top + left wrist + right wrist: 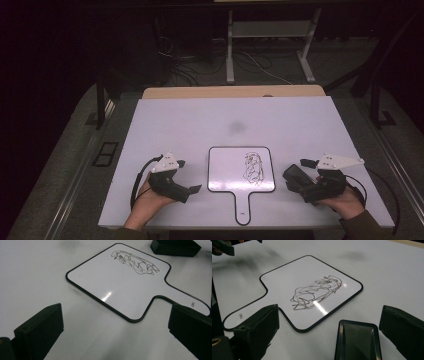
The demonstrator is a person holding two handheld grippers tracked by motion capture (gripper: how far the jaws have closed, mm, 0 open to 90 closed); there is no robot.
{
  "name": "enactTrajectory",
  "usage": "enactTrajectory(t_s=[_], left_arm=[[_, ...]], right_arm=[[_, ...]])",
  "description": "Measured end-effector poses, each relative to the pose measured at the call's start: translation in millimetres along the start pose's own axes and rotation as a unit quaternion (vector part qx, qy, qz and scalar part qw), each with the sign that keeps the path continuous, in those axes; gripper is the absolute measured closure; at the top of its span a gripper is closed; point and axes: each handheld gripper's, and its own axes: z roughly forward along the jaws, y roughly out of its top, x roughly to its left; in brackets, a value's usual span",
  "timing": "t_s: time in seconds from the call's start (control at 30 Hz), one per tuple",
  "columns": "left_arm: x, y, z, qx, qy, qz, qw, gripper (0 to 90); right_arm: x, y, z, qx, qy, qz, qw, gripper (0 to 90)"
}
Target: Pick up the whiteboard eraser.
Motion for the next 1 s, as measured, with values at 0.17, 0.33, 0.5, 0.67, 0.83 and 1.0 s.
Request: enactTrajectory(t_s=[0.17, 0.33, 0.5, 0.67, 0.83, 1.0], left_arm=[[0.0, -0.1, 0.0, 0.000, -0.002, -0.001, 1.0000, 0.0], [0.4, -0.8, 0.2, 0.000, -0.003, -0.003, 1.0000, 0.0], [0.2, -0.9, 0.8, 0.001, -0.006, -0.004, 1.0000, 0.0], [0.0, -0.3, 0.8, -0.003, -0.008, -0.008, 0.9999, 0.0], [0.6, -0.6, 0.8, 0.002, -0.008, -0.003, 1.0000, 0.0], [-1.4, -2.7, 0.6, 0.004, -0.010, 0.002, 0.9999, 0.0]], right_arm=[[-0.5, 1.3, -1.0, 0.002, 0.001, 0.004, 1.0000, 1.6], [-1.6, 2.4, -1.3, 0.002, 0.003, 0.007, 1.0000, 1.6], [-3.1, 4.4, -1.5, 0.012, -0.004, 0.000, 0.9999, 1.6], [-7.5, 5.3, -3.3, 0.024, -0.007, 0.012, 0.9996, 1.6], [-11.1, 5.5, -4.2, 0.033, -0.014, 0.016, 0.9992, 1.7], [-12.5, 4.8, -6.1, 0.045, -0.026, 0.016, 0.9985, 3.3]])
